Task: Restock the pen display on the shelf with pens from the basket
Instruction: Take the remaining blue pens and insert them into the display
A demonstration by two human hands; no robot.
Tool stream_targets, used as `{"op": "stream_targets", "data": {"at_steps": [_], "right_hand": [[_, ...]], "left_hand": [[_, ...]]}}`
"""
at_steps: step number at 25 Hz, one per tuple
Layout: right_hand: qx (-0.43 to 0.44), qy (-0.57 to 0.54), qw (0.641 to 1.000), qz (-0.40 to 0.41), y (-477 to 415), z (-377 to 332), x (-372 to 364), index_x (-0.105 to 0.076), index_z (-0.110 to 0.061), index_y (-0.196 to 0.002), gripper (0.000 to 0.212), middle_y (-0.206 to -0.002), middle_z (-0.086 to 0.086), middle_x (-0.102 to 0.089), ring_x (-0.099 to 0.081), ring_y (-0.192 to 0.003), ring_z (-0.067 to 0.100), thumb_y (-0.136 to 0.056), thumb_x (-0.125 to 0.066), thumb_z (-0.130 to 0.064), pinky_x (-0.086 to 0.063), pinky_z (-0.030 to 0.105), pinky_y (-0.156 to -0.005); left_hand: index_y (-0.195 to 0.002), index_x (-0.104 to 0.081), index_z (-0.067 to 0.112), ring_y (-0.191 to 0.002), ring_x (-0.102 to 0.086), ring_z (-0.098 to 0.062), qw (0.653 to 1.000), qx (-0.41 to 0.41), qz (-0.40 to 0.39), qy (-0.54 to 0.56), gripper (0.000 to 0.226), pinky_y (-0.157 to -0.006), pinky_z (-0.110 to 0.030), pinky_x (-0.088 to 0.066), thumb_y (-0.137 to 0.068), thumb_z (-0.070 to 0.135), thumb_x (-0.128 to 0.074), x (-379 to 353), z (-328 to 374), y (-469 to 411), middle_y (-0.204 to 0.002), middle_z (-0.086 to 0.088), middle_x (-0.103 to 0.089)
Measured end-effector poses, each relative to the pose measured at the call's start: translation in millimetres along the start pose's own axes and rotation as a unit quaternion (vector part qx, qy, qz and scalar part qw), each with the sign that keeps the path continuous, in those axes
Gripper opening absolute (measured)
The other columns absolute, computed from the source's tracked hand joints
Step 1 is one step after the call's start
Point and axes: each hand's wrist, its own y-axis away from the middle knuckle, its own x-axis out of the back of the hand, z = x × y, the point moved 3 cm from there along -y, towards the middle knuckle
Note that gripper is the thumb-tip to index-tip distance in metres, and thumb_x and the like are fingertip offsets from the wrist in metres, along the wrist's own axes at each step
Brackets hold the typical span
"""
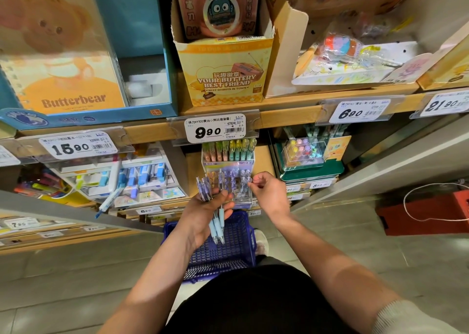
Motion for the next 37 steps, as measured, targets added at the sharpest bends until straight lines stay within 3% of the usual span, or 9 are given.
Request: {"op": "stream_targets", "data": {"at_steps": [5, 9, 14, 18, 20, 23, 26, 32, 37], "right_hand": [[-0.021, -0.064, 0.997, 0.025, 14.8, -19.0, 19.8, -0.067, -0.019, -0.089, 0.012, -0.078, -0.008, -0.068, -0.061, -0.070, 0.003, -0.093, -0.073, -0.028, -0.044, 0.005, -0.065], [-0.047, -0.172, 0.978, -0.111, 27.0, -48.1, 19.1, -0.073, -0.024, -0.093, 0.015, -0.082, -0.005, -0.073, -0.066, -0.072, 0.003, -0.091, -0.073, -0.039, -0.055, 0.018, -0.074], [-0.127, -0.260, 0.943, -0.165, 25.9, -53.4, 17.8, -0.072, -0.010, -0.107, 0.023, -0.095, 0.005, -0.072, -0.069, -0.077, 0.014, -0.089, -0.078, -0.022, -0.061, 0.029, -0.082], [-0.138, -0.242, 0.937, -0.210, 25.9, -50.2, 17.4, -0.070, -0.009, -0.109, 0.023, -0.108, 0.013, -0.070, -0.073, -0.085, 0.020, -0.089, -0.077, -0.018, -0.062, 0.033, -0.085], [-0.135, -0.219, 0.948, -0.187, 26.7, -48.9, 15.7, -0.070, -0.010, -0.108, 0.020, -0.106, 0.011, -0.070, -0.073, -0.078, 0.016, -0.089, -0.077, -0.016, -0.062, 0.030, -0.082], [-0.154, -0.286, 0.934, -0.148, 26.0, -46.5, 18.1, -0.070, -0.007, -0.109, 0.018, -0.097, 0.010, -0.074, -0.073, -0.079, 0.017, -0.091, -0.073, -0.010, -0.061, 0.028, -0.082], [-0.134, -0.332, 0.932, -0.063, 17.5, -37.2, 35.3, -0.070, -0.008, -0.108, 0.014, -0.087, 0.004, -0.077, -0.073, -0.080, 0.015, -0.093, -0.068, -0.006, -0.060, 0.026, -0.081], [-0.059, -0.188, 0.975, 0.106, 17.7, -21.2, 45.4, -0.068, -0.019, -0.104, 0.010, -0.087, -0.008, -0.075, -0.070, -0.081, -0.001, -0.095, -0.069, -0.017, -0.054, 0.012, -0.077], [-0.013, -0.127, 0.986, 0.103, 22.5, -7.4, 30.9, -0.067, -0.020, -0.104, 0.010, -0.085, -0.009, -0.071, -0.065, -0.080, -0.001, -0.095, -0.069, -0.015, -0.048, 0.005, -0.073]], "left_hand": [[-0.098, -0.064, 0.012, -0.075, -0.075, -0.022, 1.000, -0.006, 0.002, -0.015, 0.015, -0.065, -0.030, -0.061, -0.087, 0.007, -0.074, -4.7, -3.6, -3.1, -0.087, -0.009, -0.078], [-0.104, -0.065, 0.009, -0.073, -0.073, -0.020, 0.999, -0.011, -0.011, -0.041, 0.021, -0.068, -0.031, -0.061, -0.085, 0.007, -0.077, -12.4, -9.5, -5.5, -0.087, -0.010, -0.076], [-0.110, -0.066, 0.006, -0.075, -0.072, -0.020, 0.997, -0.011, -0.030, -0.071, 0.043, -0.073, -0.035, -0.062, -0.072, 0.014, -0.083, -17.0, -8.5, -5.4, -0.092, -0.014, -0.075], [-0.106, -0.070, 0.003, -0.078, -0.074, -0.021, 0.996, -0.001, -0.044, -0.083, 0.039, -0.074, -0.035, -0.062, -0.071, 0.013, -0.084, -13.4, -9.8, -4.4, -0.093, -0.014, -0.076], [-0.109, -0.071, 0.001, -0.081, -0.075, -0.022, 0.995, -0.002, -0.048, -0.084, 0.036, -0.073, -0.034, -0.062, -0.077, 0.011, -0.082, -13.3, -10.6, -5.2, -0.098, -0.017, -0.077], [-0.113, -0.071, 0.001, -0.087, -0.076, -0.025, 0.995, -0.012, -0.055, -0.078, 0.031, -0.072, -0.033, -0.062, -0.085, 0.012, -0.077, -13.4, -6.2, -5.8, -0.101, -0.016, -0.077], [-0.106, -0.071, 0.000, -0.079, -0.075, -0.020, 0.997, -0.013, -0.033, -0.072, 0.025, -0.070, -0.033, -0.062, -0.088, 0.017, -0.073, -9.4, -2.0, -6.9, -0.092, -0.011, -0.075], [-0.124, -0.063, -0.003, -0.099, -0.076, -0.029, 0.998, 0.028, -0.040, -0.039, 0.028, -0.072, -0.034, -0.063, -0.103, 0.015, -0.055, -1.0, -6.1, -6.5, -0.110, -0.020, -0.076], [-0.128, -0.060, 0.002, -0.097, -0.076, -0.027, 0.999, 0.019, -0.028, -0.040, 0.030, -0.068, -0.032, -0.062, -0.103, 0.017, -0.056, 4.1, -3.6, -7.4, -0.113, -0.016, -0.076]]}}
